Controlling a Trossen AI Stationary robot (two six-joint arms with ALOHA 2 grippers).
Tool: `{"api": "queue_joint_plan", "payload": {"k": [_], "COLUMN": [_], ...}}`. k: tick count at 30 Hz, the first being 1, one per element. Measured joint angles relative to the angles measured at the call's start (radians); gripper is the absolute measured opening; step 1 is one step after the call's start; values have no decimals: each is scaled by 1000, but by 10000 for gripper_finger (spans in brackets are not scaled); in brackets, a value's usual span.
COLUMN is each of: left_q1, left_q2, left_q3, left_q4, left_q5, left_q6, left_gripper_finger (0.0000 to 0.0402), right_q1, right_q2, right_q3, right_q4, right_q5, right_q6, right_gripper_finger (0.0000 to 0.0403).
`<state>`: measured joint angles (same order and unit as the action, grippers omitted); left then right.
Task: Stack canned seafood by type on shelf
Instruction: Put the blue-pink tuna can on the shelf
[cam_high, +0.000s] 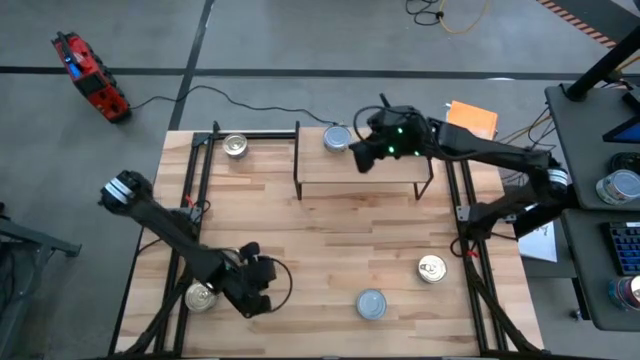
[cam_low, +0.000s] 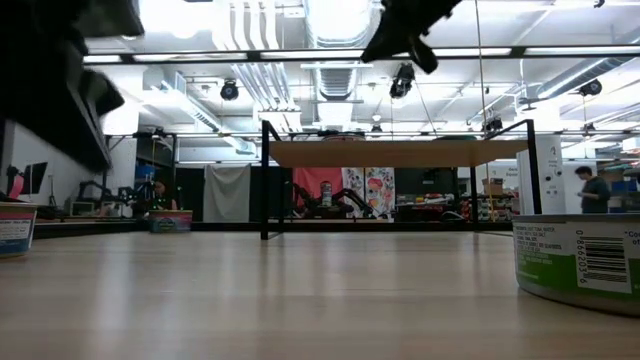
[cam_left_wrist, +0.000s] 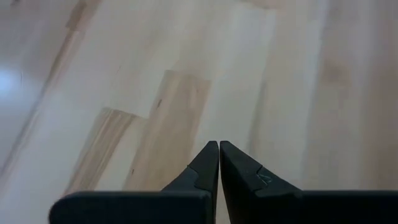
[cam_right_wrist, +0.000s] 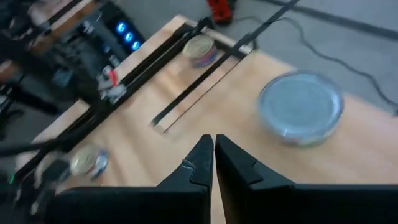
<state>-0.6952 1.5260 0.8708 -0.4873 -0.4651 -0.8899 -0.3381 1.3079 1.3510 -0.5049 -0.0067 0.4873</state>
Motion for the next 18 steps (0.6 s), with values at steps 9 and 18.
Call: {"api": "queue_joint_plan", "payload": {"k": [9, 18], "left_q1": [68, 83], "left_q2": [-213, -233], "left_q3": [-7, 2], "left_q4": [-176, -533], "left_q5": [296, 409], "left_q6": [-102, -328], "left_gripper_finger": [0, 0], "right_q1": [189, 307], "right_q2": [-6, 93], "right_q3": [-21, -24], "right_q4": [-15, -14], "right_q5": [92, 121], "right_q6": [32, 95], "right_gripper_finger": [9, 9]}}
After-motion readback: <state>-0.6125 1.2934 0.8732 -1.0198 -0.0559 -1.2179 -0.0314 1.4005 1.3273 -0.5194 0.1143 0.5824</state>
